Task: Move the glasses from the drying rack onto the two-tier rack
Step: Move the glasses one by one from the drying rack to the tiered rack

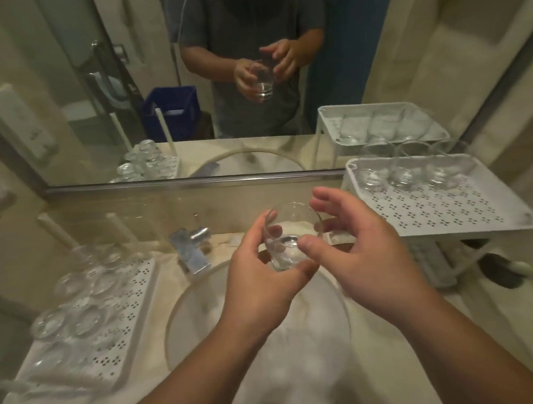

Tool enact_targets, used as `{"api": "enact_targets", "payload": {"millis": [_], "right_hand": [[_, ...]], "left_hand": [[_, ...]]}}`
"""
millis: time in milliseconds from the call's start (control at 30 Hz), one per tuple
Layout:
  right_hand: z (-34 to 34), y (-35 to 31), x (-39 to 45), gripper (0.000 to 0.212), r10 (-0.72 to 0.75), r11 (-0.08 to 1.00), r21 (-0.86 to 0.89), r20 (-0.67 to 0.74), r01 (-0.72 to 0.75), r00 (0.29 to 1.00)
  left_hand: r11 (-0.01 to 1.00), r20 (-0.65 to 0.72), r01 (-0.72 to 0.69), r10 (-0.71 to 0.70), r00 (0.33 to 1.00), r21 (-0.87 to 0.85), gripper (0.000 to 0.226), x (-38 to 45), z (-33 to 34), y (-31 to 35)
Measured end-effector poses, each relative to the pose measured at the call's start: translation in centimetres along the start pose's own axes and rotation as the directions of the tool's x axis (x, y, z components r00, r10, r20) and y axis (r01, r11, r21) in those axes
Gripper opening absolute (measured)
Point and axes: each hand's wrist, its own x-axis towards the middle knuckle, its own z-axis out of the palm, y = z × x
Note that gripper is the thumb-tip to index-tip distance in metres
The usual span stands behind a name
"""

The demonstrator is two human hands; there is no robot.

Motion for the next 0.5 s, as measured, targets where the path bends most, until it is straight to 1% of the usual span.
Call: {"api": "enact_targets", "payload": {"millis": [100,200,300,367,500], "right_hand": [[-3.7,0.9,0.6,0.076,-0.007,0.998,-0.057,0.005,0.008,1.000],[-7.9,2.3,1.4,0.085,-0.005,0.993,-0.121,-0.007,0.004,1.000],[-11.2,3.4,2.1,0.096,-0.010,0.982,-0.190,-0.031,0.004,0.999],[-13.1,4.2,2.4,0.097,-0.025,0.972,-0.236,-0.053,0.012,0.998],[-16.4,6.3,3.1,0.098,-0.020,0.959,-0.283,-0.097,-0.008,0.995]], "left_hand": [[0.999,0.023,-0.025,0.024,0.999,0.041,0.085,0.8,3.8,0.1],[0.991,0.068,-0.090,0.083,0.994,0.098,0.087,1.7,8.1,0.5],[0.980,0.134,-0.154,0.137,0.981,0.125,0.079,2.4,12.1,1.2],[0.973,0.162,-0.187,0.165,0.973,0.133,0.075,2.9,14.6,1.4],[0.965,0.172,-0.201,0.172,0.970,0.169,0.082,4.0,18.7,1.0]]}}
